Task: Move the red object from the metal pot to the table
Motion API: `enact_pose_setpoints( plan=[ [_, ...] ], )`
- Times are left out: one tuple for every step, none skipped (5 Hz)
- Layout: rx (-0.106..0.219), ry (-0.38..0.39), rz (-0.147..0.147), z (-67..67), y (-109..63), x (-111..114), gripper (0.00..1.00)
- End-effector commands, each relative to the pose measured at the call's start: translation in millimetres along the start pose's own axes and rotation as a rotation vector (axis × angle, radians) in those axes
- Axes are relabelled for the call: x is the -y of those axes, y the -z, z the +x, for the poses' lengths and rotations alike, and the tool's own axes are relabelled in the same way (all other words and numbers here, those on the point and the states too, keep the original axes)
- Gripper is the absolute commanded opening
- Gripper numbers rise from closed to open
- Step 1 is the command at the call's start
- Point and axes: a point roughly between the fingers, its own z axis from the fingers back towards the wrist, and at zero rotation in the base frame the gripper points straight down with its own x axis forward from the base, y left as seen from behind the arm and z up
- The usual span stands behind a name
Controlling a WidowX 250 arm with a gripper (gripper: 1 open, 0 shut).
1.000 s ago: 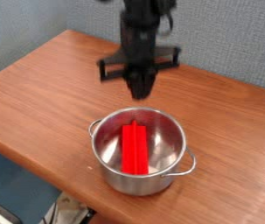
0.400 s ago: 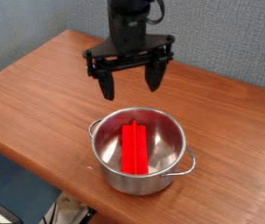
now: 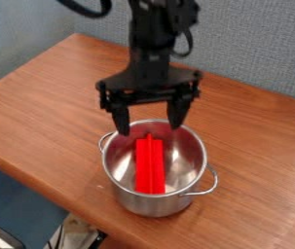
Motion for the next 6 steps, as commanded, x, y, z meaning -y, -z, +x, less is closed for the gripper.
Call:
enact_pose_setpoints(
  plan=[
    [0.029,0.029,0.013,-2.9,10.3,2.9,1.0],
    [0.035,0.051,0.038,-7.6,26.2,3.7,1.0],
    [0.035,0.059,0.052,-10.5,40.1,4.1,1.0],
    [0.031,0.056,0.066,-10.9,50.6,4.0,1.0],
    [0.024,0.051,0.074,-10.4,59.3,2.9,1.0],
    [0.019,0.049,0.08,-9.6,66.4,2.0,0.0]
  ],
)
